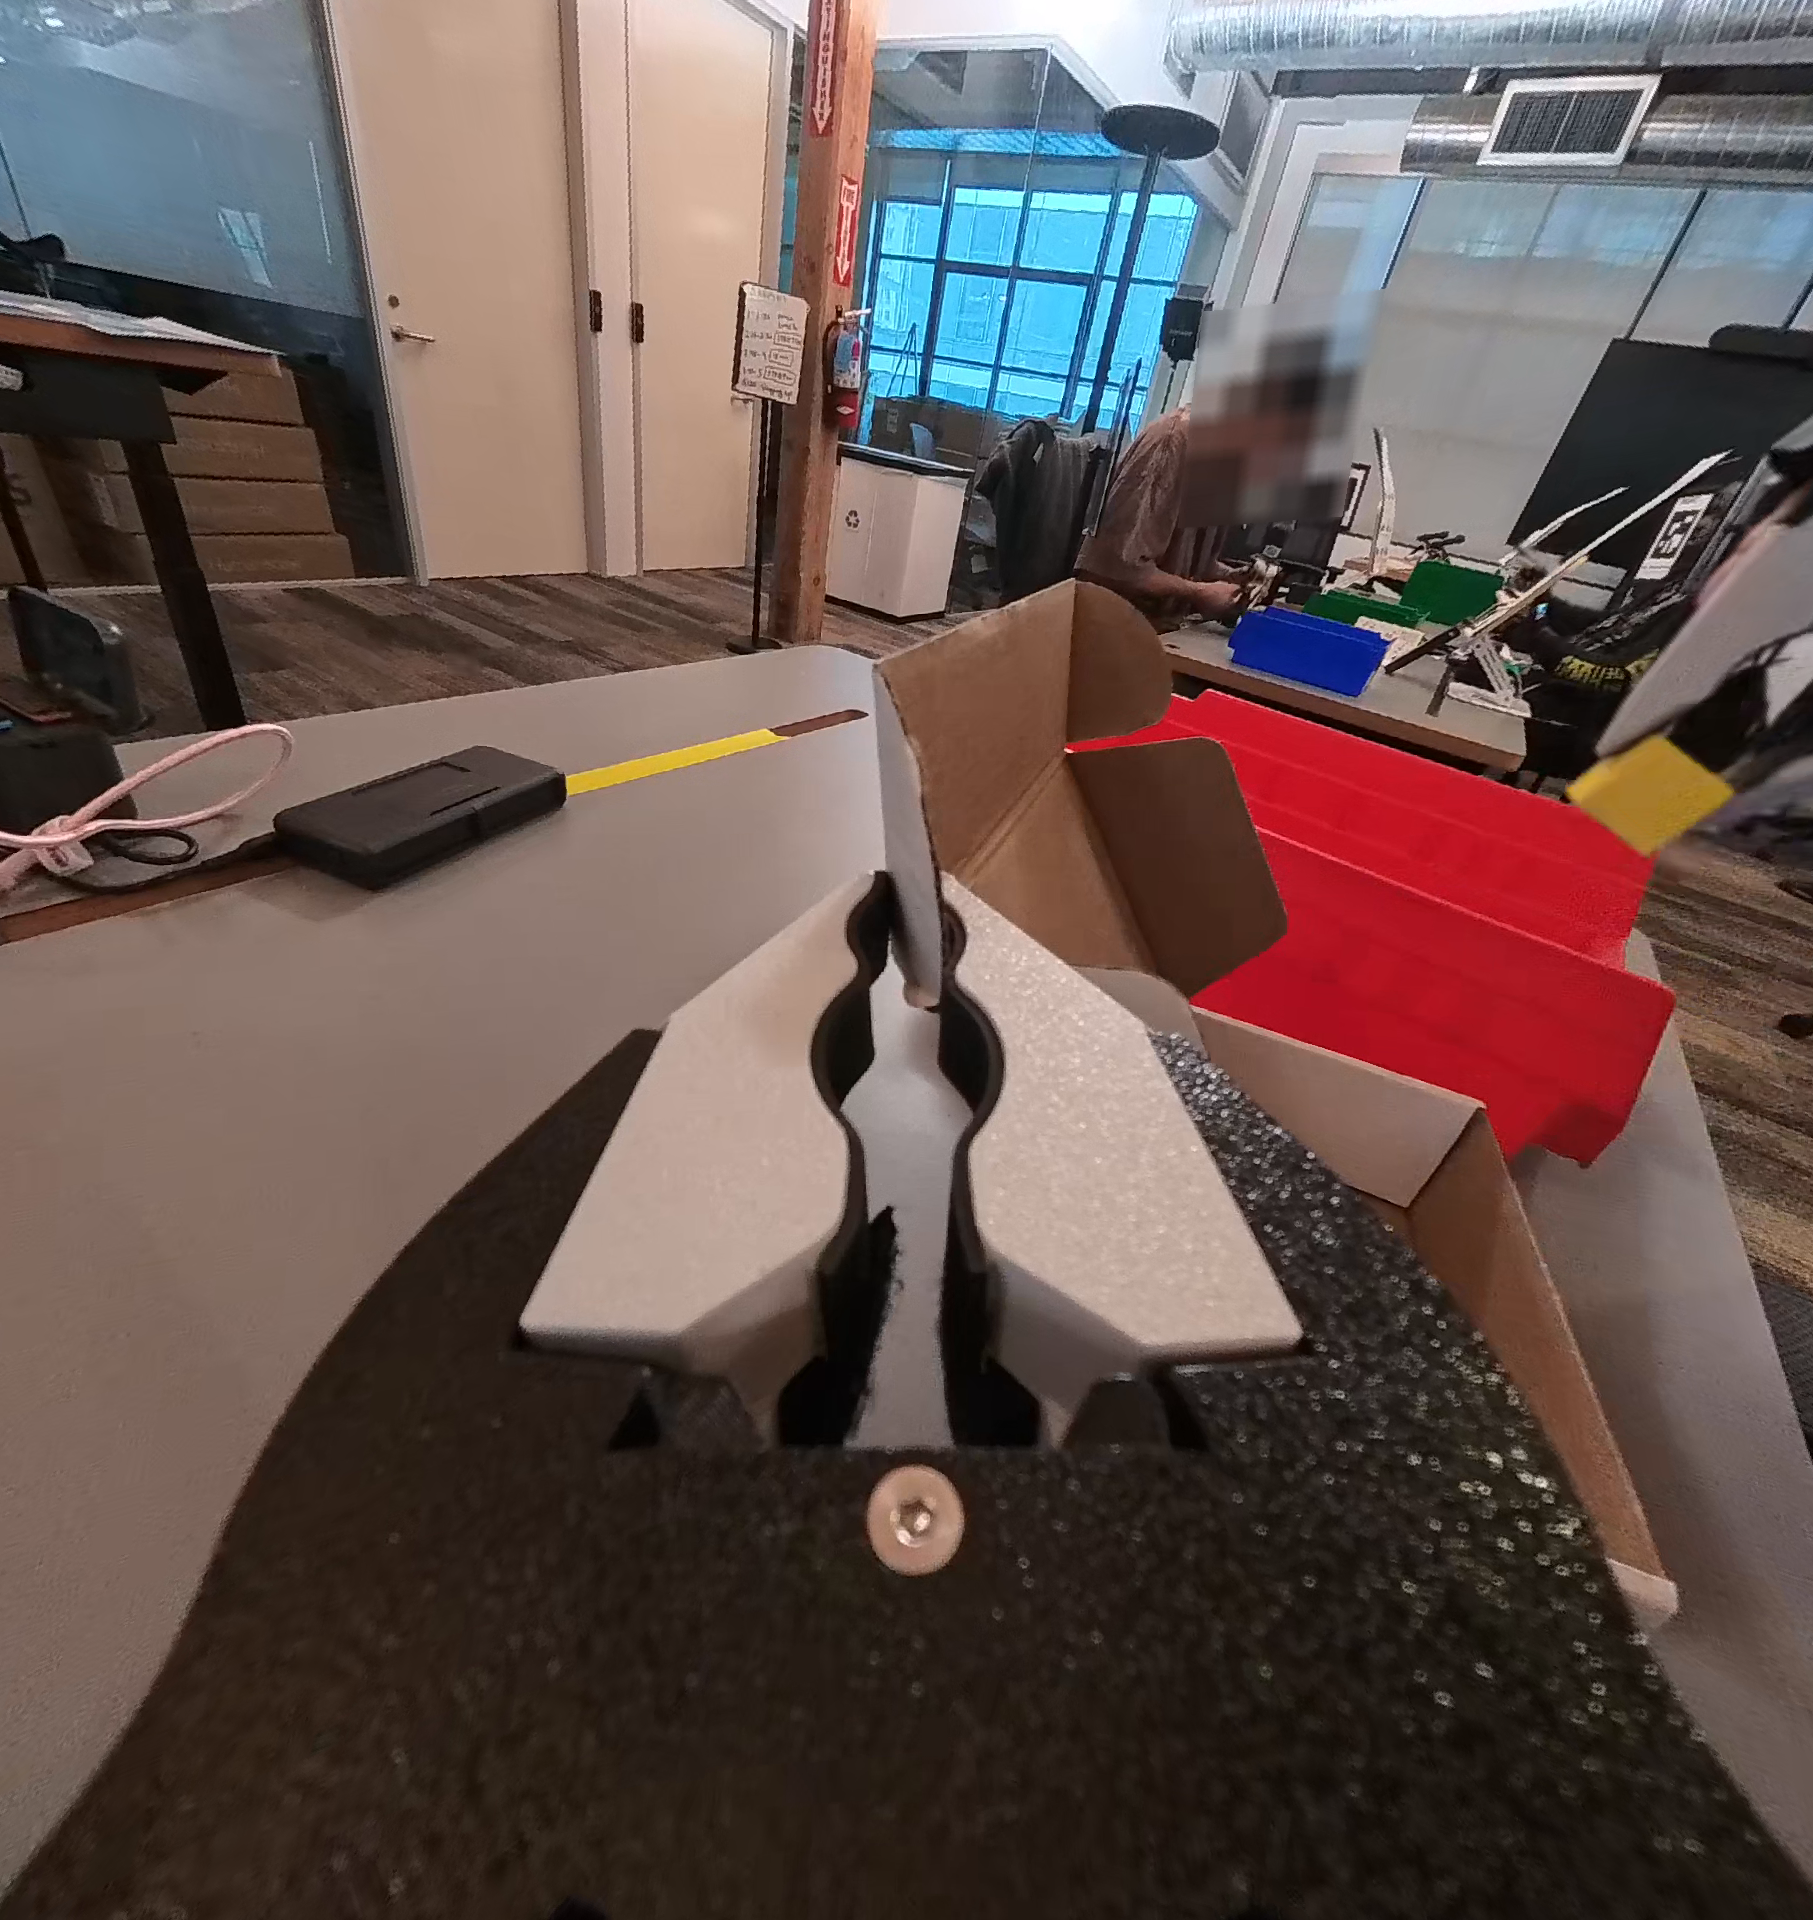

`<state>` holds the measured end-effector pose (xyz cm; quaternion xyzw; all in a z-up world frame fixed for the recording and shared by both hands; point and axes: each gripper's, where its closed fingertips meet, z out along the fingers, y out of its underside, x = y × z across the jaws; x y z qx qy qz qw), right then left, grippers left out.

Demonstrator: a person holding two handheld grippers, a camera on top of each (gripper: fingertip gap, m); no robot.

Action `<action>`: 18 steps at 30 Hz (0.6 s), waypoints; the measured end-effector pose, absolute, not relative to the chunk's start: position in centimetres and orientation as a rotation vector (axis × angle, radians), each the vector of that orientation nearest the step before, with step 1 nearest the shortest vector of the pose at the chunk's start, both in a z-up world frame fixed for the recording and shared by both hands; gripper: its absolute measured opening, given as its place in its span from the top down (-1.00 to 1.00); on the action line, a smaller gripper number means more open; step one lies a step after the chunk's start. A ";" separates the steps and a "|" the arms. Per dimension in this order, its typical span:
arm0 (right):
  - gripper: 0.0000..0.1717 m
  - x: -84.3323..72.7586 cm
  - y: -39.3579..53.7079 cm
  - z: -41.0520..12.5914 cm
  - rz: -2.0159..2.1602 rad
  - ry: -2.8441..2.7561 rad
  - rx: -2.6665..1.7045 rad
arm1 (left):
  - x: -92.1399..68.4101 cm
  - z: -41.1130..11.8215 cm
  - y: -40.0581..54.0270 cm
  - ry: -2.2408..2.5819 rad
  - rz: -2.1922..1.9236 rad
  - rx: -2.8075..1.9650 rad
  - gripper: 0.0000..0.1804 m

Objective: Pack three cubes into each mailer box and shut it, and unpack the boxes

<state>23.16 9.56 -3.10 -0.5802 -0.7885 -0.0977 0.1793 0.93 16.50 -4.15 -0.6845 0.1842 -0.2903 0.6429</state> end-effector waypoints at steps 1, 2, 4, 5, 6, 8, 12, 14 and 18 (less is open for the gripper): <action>0.71 24.8 10.2 -3.1 -0.313 -2.197 -1.700 | 0.9 -4.1 16.5 0.420 -0.662 -1.559 0.96; 0.71 26.3 10.7 -3.4 -0.333 -2.170 -1.759 | 1.0 -4.1 16.5 0.421 -0.661 -1.559 0.96; 0.71 28.7 11.2 -5.0 -0.341 -2.157 -1.867 | 1.0 -4.2 16.5 0.421 -0.659 -1.560 0.96; 0.71 29.8 11.4 -6.1 -0.347 -2.168 -1.915 | 1.0 -4.2 16.5 0.422 -0.659 -1.561 0.96; 0.71 30.8 11.5 -7.4 -0.357 -2.180 -1.963 | 1.0 -4.2 16.5 0.421 -0.658 -1.561 0.96; 0.71 32.4 11.6 -10.0 -0.350 -2.214 -2.049 | 1.0 -4.3 16.6 0.421 -0.660 -1.564 0.96; 0.71 33.7 11.9 -13.2 -0.289 -2.251 -2.099 | 1.0 -4.5 16.7 0.419 -0.664 -1.571 0.96; 0.71 34.0 12.0 -14.1 -0.280 -2.290 -2.082 | 1.1 -4.5 16.7 0.421 -0.663 -1.573 0.96; 0.71 35.1 12.2 -15.5 -0.371 -2.385 -2.055 | 1.2 -4.6 16.7 0.426 -0.662 -1.576 0.96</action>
